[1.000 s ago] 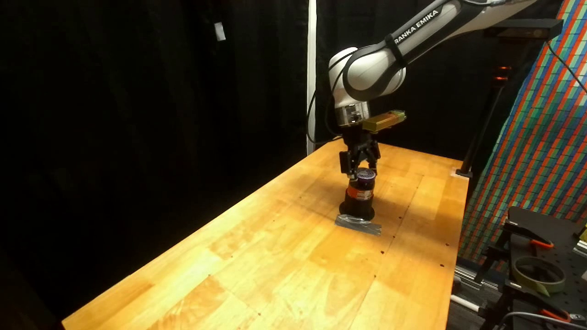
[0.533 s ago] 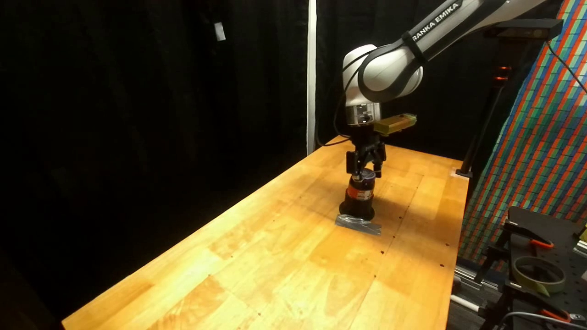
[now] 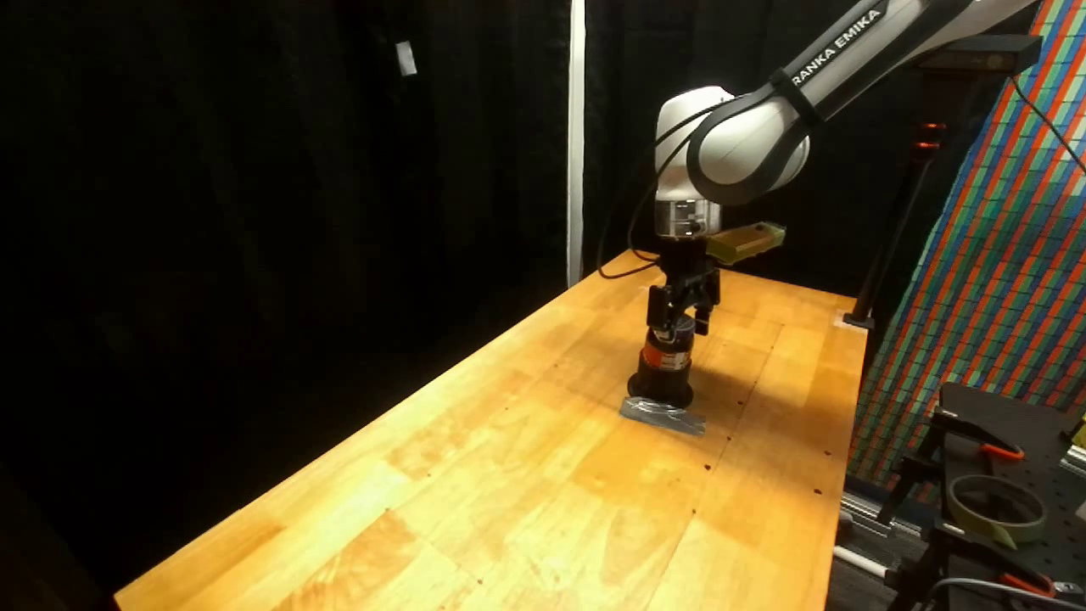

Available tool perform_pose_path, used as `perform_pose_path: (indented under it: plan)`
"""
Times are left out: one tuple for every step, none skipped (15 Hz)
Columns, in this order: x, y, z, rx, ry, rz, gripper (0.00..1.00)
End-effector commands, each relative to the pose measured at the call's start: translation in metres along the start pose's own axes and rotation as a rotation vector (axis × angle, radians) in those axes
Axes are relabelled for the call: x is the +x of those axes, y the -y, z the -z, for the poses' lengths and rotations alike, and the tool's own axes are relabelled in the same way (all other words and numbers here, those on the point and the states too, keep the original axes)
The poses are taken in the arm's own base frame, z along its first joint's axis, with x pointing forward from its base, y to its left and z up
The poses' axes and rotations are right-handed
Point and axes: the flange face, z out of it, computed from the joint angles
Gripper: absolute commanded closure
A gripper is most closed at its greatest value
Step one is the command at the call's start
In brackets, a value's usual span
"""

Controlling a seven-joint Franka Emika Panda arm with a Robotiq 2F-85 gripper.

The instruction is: Put the rubber band on the cup

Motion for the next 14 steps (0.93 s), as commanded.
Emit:
perform_pose_path:
  plan:
    - [-0.026, -0.017, -0.002, -0.003, 0.004, 0.006, 0.0]
    - [-0.028, -0.018, -0.002, -0.001, 0.001, 0.007, 0.0]
    - [-0.029, -0.019, -0.002, -0.001, -0.005, 0.006, 0.0]
    - [-0.031, -0.02, -0.003, -0.002, -0.005, 0.005, 0.0]
    - [-0.033, -0.021, -0.003, 0.001, -0.009, 0.004, 0.0]
    - [-0.036, -0.022, -0.003, 0.001, -0.009, 0.002, 0.0]
    - [-0.039, -0.023, -0.002, 0.001, -0.001, 0.004, 0.0]
    - [-0.043, -0.026, -0.002, 0.0, -0.004, 0.002, 0.0]
    - [-0.047, -0.029, -0.003, -0.001, 0.002, 0.002, 0.0]
    - [-0.05, -0.032, -0.005, -0.005, 0.002, 0.001, 0.0]
    - [-0.053, -0.034, -0.006, -0.007, 0.003, -0.003, 0.0]
    - [-0.054, -0.036, -0.008, -0.01, -0.033, -0.016, 0.16]
    - [-0.055, -0.038, -0.008, -0.006, -0.053, -0.02, 0.26]
    - [-0.057, -0.037, -0.008, 0.007, -0.103, -0.032, 0.34]
